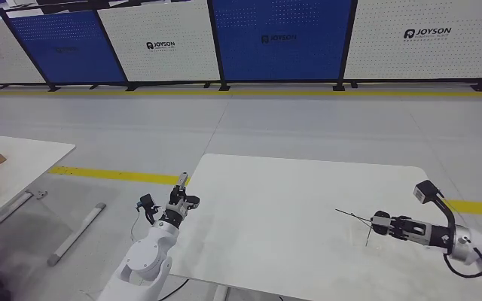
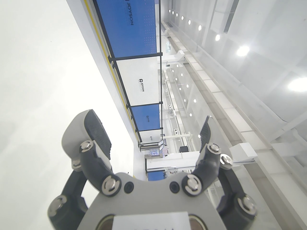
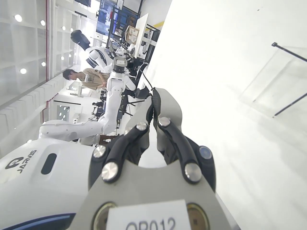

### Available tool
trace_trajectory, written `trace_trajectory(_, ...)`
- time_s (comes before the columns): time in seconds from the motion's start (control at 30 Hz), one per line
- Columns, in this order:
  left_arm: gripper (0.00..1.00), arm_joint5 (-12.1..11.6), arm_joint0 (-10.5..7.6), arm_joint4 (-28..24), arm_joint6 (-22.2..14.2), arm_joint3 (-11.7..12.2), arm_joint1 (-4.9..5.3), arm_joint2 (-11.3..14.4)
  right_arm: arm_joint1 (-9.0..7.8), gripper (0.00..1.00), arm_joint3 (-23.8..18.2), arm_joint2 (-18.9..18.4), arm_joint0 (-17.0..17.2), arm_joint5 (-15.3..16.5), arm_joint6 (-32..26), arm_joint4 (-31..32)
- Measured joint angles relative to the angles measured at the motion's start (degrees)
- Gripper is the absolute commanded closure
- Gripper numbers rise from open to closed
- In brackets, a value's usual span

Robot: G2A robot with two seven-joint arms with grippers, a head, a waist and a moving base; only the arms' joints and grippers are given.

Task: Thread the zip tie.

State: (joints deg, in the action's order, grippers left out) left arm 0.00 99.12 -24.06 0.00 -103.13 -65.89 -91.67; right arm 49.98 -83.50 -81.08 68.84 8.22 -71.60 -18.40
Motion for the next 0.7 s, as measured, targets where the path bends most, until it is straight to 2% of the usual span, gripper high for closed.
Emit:
trace_trajectory(0.17,0.0,0.0,0.0,0.0,0.0,0.0,0.0,0.0,0.02,1.0,-0.1,0.1,0.1,0.0,0.2,0.1)
trace_trajectory(0.3,0.0,0.0,0.0,0.0,0.0,0.0,0.0,0.0,0.41,1.0,-1.0,1.9,-0.6,-0.8,4.1,1.5)
trace_trajectory(0.5,0.0,0.0,0.0,0.0,0.0,0.0,0.0,0.0,1.65,1.0,-1.3,8.2,-4.5,-1.6,6.3,3.8)
trace_trajectory(0.7,0.0,0.0,0.0,0.0,0.0,0.0,0.0,0.0,3.5,1.0,1.5,15.7,-9.5,-3.5,11.3,7.9)
